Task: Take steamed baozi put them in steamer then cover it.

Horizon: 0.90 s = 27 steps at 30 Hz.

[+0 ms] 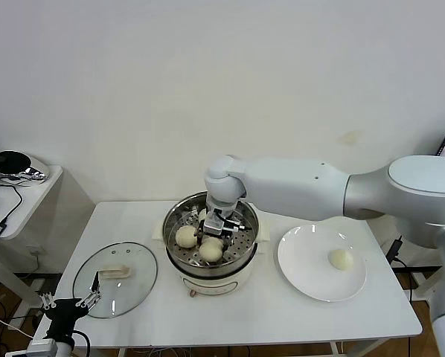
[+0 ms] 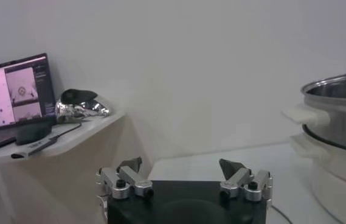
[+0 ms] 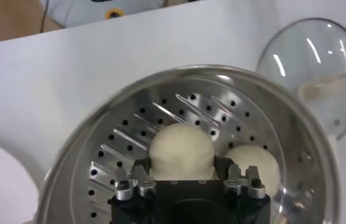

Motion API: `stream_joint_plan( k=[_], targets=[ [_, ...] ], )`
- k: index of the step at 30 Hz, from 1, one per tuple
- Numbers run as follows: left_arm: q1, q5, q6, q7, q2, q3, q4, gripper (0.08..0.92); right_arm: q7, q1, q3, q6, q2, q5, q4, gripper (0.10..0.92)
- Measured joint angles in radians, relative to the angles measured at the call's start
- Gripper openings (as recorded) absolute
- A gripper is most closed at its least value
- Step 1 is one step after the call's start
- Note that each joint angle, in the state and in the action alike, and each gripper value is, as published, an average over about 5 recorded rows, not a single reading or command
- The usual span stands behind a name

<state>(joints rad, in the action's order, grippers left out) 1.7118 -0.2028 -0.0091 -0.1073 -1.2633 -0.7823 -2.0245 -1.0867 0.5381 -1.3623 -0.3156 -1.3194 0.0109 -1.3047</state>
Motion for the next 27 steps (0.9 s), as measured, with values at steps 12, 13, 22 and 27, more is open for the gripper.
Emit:
stream_joint_plan(
  k=[12, 13, 22, 27],
  targets=[
    [-0.004, 0.000, 0.001, 0.000, 0.011, 0.002, 0.000, 0.823, -0.032, 0.055, 0.031, 0.069, 0.072, 0.065, -0.059, 0.823],
    [-0.004, 0.000, 0.001, 0.000, 0.012, 0.002, 0.000, 0.823, -0.033, 0.062, 0.034, 0.090, 0.087, 0.072, -0.067, 0.823],
    [-0.014, 0.000, 0.000, 0.001, 0.029, 0.012, 0.004, 0.823, -0.017, 0.117, 0.044, 0.390, 0.287, 0.132, -0.167, 0.823],
    [-0.023, 0.007, 0.002, 0.001, 0.038, 0.025, 0.005, 0.823, -0.007, 0.117, 0.057, 0.523, 0.431, 0.136, -0.221, 0.823]
  ],
)
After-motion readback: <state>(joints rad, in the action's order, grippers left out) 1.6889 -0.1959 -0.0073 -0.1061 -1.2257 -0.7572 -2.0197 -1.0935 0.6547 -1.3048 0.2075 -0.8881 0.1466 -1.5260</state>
